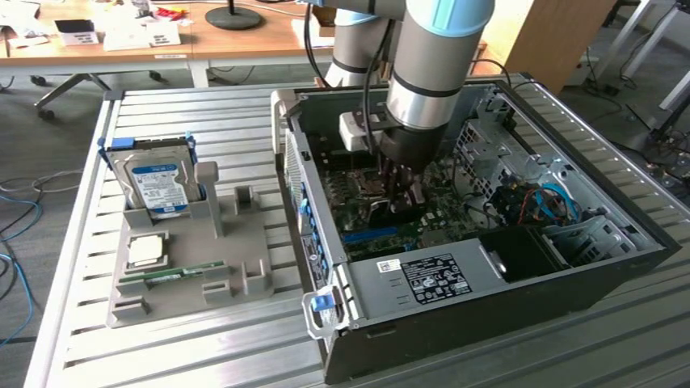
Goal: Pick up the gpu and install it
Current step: 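Insert the gpu into the slot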
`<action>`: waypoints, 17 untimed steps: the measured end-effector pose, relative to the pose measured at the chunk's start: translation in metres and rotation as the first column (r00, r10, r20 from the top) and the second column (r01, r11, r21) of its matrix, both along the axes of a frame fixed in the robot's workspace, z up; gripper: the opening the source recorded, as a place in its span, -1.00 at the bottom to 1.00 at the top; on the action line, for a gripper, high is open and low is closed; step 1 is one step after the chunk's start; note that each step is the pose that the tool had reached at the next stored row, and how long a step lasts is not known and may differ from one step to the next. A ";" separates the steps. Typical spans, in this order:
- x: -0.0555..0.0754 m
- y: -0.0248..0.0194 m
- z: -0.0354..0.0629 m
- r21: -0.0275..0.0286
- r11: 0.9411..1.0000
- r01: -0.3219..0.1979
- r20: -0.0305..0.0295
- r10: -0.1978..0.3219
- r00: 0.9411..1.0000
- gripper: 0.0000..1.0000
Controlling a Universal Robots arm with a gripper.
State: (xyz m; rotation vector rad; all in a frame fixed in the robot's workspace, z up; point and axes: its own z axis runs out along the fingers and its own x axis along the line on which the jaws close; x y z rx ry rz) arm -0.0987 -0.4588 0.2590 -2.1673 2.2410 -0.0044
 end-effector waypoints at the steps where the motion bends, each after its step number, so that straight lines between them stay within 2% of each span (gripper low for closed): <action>1: 0.000 0.0000 0.0000 0.000 1.000 0.000 0.000 0.000 1.000 -0.47; 6: -0.001 -0.0018 0.0000 0.000 1.000 0.000 0.000 0.000 1.000 -0.47; 17: -0.004 -0.0019 -0.0001 0.000 1.000 0.000 0.000 0.000 1.000 -0.47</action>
